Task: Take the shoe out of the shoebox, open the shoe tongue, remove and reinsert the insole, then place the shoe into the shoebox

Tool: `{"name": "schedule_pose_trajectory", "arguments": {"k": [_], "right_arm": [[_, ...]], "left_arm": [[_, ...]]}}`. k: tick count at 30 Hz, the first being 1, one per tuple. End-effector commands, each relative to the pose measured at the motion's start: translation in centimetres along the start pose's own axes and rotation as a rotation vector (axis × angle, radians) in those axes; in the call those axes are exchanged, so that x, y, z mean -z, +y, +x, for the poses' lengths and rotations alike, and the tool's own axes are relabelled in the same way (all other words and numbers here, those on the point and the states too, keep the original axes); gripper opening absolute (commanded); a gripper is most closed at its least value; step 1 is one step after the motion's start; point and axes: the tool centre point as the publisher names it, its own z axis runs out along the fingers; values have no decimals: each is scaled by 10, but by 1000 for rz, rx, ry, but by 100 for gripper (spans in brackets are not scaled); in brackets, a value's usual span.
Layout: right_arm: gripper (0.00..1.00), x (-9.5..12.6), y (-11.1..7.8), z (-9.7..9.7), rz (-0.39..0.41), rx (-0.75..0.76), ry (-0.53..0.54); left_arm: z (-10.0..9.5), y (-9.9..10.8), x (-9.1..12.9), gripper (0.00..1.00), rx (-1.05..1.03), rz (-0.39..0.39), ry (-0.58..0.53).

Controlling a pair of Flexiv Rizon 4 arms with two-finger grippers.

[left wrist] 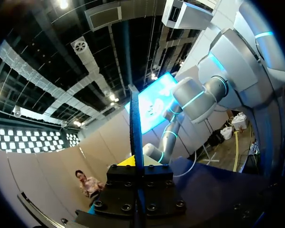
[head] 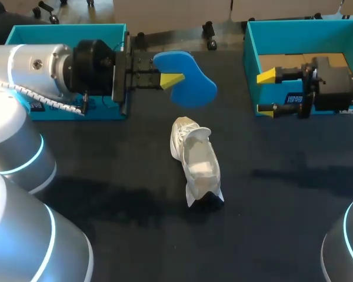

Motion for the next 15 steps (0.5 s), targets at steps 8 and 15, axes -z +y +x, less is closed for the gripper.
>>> {"name": "schedule_pose_trajectory", "arguments": {"k": [8,15], "right_arm": [[100,-17,6,-7,-2,-27,28],[100,-17,6,-7,-2,-27,28]], "left_arm": [[-2,3,3,0,-185,22,73],[-1,14,15,0,-456,26,168]]}}
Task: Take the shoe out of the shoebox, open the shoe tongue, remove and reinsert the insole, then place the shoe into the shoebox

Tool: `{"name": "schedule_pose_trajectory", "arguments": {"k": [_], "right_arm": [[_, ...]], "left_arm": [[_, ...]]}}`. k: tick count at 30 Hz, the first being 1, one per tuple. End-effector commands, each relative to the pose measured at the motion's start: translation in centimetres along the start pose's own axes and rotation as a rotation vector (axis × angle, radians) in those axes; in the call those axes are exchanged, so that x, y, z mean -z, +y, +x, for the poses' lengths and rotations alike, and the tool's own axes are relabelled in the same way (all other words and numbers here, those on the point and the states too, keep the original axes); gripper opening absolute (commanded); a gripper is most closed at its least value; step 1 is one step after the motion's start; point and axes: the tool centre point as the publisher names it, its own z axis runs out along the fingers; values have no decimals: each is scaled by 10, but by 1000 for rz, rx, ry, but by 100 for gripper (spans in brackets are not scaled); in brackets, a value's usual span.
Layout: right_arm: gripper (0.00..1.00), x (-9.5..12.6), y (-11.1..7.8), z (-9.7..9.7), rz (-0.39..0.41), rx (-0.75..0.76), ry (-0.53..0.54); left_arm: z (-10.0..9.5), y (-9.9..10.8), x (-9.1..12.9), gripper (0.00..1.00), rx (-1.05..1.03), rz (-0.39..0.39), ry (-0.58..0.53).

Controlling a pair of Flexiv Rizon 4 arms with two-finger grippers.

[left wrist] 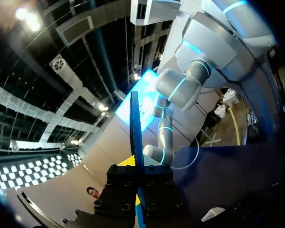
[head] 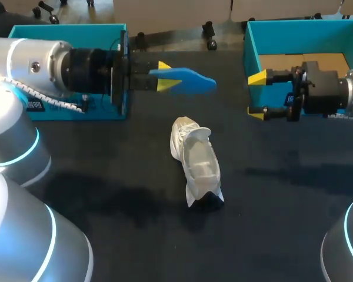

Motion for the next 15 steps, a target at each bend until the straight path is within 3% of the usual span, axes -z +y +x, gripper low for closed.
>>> {"name": "schedule_pose_trajectory", "arguments": {"k": [1,6,15], "right_arm": [[100,-1,0,0,-1,-1,-3],[100,-1,0,0,-1,-1,-3],[100,-3,0,0,-3,-4,-5]], "left_arm": [[1,12,10,0,-165,20,80],[13,25,19,0,-350,-23,103],[33,46,27,0,-604,-13,109]]}}
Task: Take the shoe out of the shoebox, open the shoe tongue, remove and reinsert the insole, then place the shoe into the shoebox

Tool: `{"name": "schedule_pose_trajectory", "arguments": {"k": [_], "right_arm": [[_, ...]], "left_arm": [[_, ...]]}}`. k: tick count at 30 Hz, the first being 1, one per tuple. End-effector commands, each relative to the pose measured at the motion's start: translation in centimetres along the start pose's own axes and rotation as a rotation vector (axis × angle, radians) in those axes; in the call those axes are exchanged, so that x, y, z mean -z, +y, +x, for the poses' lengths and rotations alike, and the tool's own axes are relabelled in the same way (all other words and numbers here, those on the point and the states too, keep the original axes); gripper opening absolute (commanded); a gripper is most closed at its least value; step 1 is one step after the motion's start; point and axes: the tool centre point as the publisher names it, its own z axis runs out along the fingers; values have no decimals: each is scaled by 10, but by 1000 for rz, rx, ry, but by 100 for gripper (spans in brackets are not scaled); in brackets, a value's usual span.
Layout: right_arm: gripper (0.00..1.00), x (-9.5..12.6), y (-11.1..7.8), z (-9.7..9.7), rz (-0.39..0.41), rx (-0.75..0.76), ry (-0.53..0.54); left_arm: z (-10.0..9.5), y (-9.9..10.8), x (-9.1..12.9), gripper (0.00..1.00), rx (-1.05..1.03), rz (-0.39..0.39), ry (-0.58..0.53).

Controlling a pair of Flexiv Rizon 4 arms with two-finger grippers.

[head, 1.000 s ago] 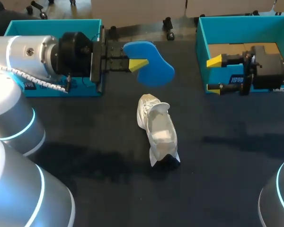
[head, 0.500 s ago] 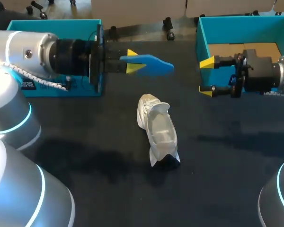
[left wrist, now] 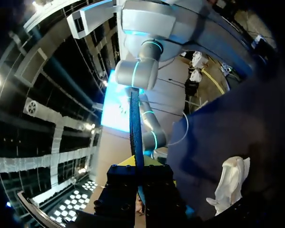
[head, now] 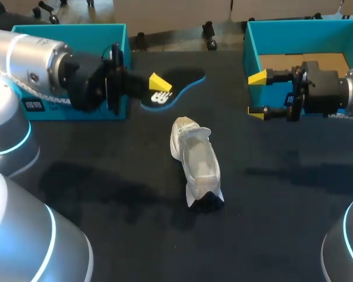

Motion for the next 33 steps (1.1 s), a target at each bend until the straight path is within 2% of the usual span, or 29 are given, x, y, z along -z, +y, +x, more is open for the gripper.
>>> {"name": "schedule_pose_trajectory", "arguments": {"k": [1,11,20,27,29,32,33], "right_arm": [[100,-5,0,0,-5,-2,-6],[100,-18,2,8,1,9,-30],[100,-39,5,22,53,27,-28],[100,-50,5,25,96,15,-20],[89,-55,5,26,107,11,-19],[84,-59,5,27,122,11,-15],[79,-61,5,28,124,11,-14]], "left_arm": [[16,2,0,0,-147,-8,-6],[47,18,-2,0,-307,-37,54],[59,29,-19,0,-382,-109,72],[66,38,-31,0,-417,-171,81],[67,40,-35,0,-418,-187,78],[68,43,-41,0,-430,-216,73],[68,44,-43,0,-431,-221,74]]}}
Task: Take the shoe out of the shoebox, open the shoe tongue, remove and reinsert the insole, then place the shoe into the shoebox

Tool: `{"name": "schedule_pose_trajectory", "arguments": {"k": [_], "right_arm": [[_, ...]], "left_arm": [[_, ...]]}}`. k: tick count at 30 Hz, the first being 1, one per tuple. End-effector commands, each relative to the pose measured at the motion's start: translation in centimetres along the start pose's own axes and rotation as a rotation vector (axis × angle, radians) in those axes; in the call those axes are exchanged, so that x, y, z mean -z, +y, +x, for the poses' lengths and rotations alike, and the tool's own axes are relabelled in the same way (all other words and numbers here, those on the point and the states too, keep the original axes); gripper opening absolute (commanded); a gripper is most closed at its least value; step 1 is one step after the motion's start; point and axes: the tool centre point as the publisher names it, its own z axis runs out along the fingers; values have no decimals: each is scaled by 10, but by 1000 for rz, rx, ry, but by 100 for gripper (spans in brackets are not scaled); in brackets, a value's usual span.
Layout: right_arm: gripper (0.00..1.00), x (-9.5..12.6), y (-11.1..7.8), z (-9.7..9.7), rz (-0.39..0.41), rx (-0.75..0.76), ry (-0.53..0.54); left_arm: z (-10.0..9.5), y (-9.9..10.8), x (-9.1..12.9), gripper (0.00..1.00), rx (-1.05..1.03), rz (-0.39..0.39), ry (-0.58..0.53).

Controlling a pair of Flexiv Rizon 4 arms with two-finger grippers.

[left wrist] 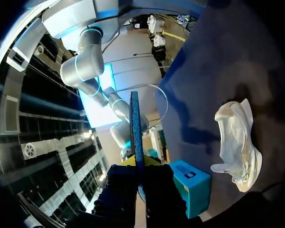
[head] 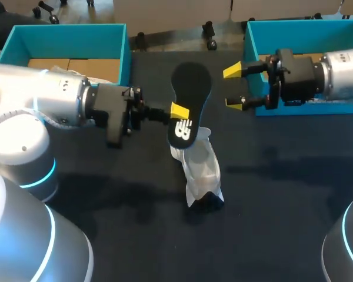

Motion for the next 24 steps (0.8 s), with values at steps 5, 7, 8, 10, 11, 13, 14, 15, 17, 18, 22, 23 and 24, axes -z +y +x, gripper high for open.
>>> {"name": "schedule_pose_trajectory", "arguments": {"k": [5,7,8,10,11,13,14,15,17,18,22,23,24], "right_arm": [[59,-16,7,-1,36,-6,8],[53,-18,7,-1,40,-7,10],[50,-19,6,0,42,-8,11],[48,-22,6,0,49,-9,15],[48,-23,5,-1,50,-10,17],[47,-24,5,-1,53,-12,20],[46,-24,5,-1,53,-12,21],[45,-25,5,-1,55,-12,23],[45,-26,4,0,59,-12,24],[44,-27,4,0,63,-12,25],[39,-28,3,0,71,-15,24],[38,-28,2,0,71,-16,25],[37,-28,2,-1,72,-17,25]], "left_arm": [[4,2,-23,0,10,-75,-11],[5,3,-26,0,14,-83,-13],[6,4,-28,0,13,-84,-12],[8,4,-31,0,18,-89,-11],[8,4,-32,0,17,-88,-10],[8,4,-35,0,21,-86,-10],[9,5,-37,0,24,-86,-10],[10,6,-39,0,25,-87,-10],[11,8,-41,0,27,-87,-11],[11,8,-42,0,26,-87,-12],[11,12,-46,0,18,-82,-14],[11,13,-47,0,17,-82,-14],[11,14,-48,0,16,-82,-15]]}}
